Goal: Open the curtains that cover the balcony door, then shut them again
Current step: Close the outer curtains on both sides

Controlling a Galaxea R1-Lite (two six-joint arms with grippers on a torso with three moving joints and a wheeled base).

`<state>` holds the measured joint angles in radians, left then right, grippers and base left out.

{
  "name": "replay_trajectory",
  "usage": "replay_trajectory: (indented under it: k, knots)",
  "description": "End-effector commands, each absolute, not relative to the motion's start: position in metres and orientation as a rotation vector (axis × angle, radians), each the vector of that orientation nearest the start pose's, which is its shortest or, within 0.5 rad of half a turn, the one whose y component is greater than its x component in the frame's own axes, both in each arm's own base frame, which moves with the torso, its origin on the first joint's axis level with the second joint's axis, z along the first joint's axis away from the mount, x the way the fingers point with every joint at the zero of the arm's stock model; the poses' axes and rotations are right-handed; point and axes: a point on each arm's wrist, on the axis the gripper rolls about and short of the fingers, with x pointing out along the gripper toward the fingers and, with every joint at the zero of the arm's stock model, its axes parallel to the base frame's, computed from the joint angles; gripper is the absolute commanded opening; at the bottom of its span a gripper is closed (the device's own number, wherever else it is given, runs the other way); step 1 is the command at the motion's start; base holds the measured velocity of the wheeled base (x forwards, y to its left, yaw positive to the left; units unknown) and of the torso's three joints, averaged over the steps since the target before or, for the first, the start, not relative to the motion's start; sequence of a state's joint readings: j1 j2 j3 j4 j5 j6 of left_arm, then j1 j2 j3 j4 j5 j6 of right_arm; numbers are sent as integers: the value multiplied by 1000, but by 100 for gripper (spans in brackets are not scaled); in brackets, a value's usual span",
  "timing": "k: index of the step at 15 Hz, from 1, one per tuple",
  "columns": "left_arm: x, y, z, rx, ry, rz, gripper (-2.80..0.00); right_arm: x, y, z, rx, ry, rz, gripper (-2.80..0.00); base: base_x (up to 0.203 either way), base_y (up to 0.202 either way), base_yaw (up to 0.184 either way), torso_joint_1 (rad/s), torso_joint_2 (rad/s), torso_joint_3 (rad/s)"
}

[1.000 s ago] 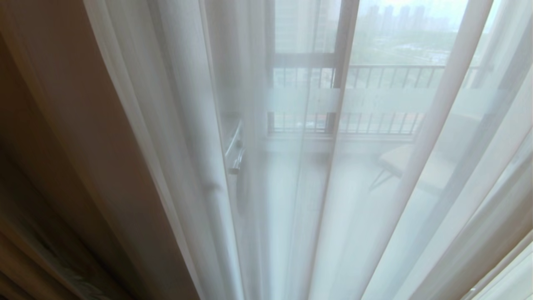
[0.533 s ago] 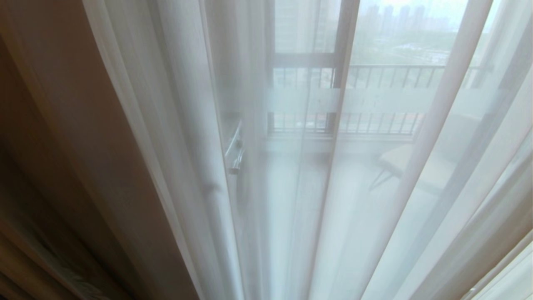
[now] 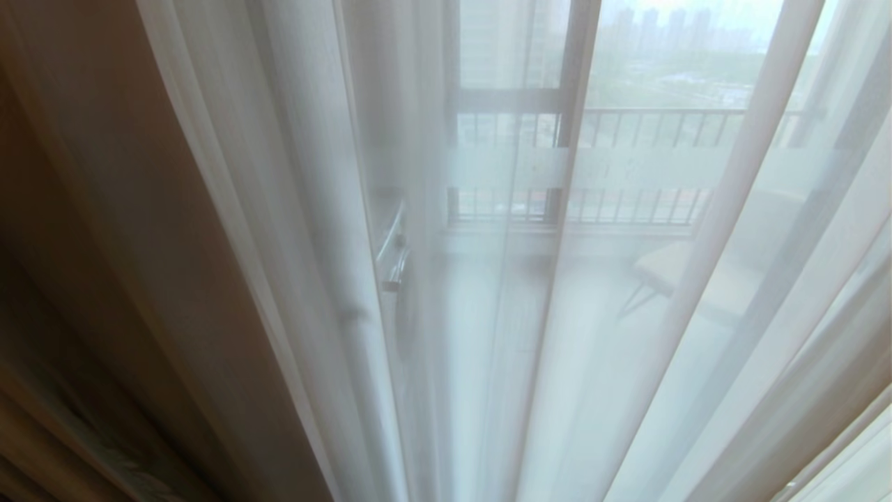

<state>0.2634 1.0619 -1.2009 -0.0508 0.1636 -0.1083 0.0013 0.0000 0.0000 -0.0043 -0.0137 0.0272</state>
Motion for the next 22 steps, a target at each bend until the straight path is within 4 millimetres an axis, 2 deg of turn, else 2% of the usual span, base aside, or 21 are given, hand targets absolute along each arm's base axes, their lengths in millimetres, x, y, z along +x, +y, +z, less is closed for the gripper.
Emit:
replay_trajectory:
  k: [1, 3, 6, 9, 10, 17, 22]
  knots:
    - [173, 89, 392, -87, -166, 618, -280, -23, 0, 76, 28, -5, -12, -280, 0, 0, 0, 0, 0, 0]
    - [183, 129, 397, -77, -170, 761, -280, -23, 0, 76, 28, -5, -12, -280, 0, 0, 0, 0, 0, 0]
    - [187, 182, 388, -74, -144, 919, -280, -23, 0, 76, 28, -5, -12, -280, 0, 0, 0, 0, 0, 0]
    - [189, 214, 375, -56, -134, 995, -280, -23, 0, 76, 28, -5, -12, -280, 0, 0, 0, 0, 0, 0]
    - [190, 217, 373, -54, -131, 999, 0, -23, 0, 76, 28, -5, -12, -280, 0, 0, 0, 0, 0, 0]
    - [195, 222, 364, -63, -102, 996, 0, -23, 0, 76, 28, -5, -12, -280, 0, 0, 0, 0, 0, 0]
    - [210, 238, 346, -82, -53, 1001, 0, -23, 0, 76, 28, -5, -12, -280, 0, 0, 0, 0, 0, 0]
